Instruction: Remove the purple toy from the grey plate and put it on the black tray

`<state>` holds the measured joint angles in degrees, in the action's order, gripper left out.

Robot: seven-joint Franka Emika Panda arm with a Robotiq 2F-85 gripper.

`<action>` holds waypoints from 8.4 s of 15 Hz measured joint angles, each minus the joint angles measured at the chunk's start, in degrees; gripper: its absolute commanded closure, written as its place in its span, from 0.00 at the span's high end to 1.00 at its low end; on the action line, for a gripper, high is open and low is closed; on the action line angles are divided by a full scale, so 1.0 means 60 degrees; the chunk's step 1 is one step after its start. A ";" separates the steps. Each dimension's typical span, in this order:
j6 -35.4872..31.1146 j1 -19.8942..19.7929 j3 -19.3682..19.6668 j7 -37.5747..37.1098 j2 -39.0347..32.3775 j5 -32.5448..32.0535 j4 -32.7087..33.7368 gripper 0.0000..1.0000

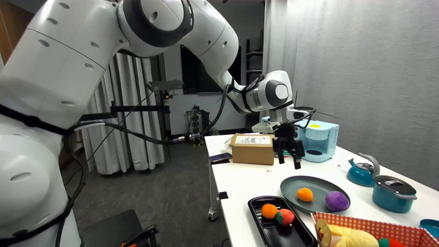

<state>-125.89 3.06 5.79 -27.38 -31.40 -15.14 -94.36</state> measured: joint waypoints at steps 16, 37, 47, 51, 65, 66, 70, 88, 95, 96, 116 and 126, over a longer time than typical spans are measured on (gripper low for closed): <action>-0.0203 0.0032 0.0943 -0.0782 -0.1296 0.0350 0.2299 1.00; -0.0309 0.0011 0.1699 -0.0554 -0.3481 0.0138 0.3539 1.00; -0.0390 -0.0190 0.1783 -0.0403 -0.5222 0.0139 0.6169 0.97; -0.0390 -0.0403 0.1929 -0.0402 -0.5851 0.0139 0.7076 0.95; -0.0047 -0.0251 0.2357 -0.0466 -0.6452 0.0139 0.7543 0.94; 0.0041 -0.0185 0.2431 -0.0475 -0.6430 0.0139 0.7537 0.94; 0.0411 0.0026 0.2660 -0.0515 -0.6308 0.0139 0.7501 0.94; 0.0993 0.0572 0.3022 -0.0679 -0.5906 0.0139 0.6534 0.93; 0.1059 0.1056 0.3111 -0.1010 -0.5216 -0.0237 0.5515 0.92; 0.1059 0.1059 0.3112 -0.1071 -0.5145 -0.0324 0.5356 0.92; 0.1067 0.1096 0.3046 -0.1914 -0.4501 -0.0872 0.3745 0.04; 0.1064 0.1502 0.3040 -0.2471 -0.3224 -0.2018 0.3017 0.04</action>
<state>-119.50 12.08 24.03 -42.21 -50.75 -27.25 -76.26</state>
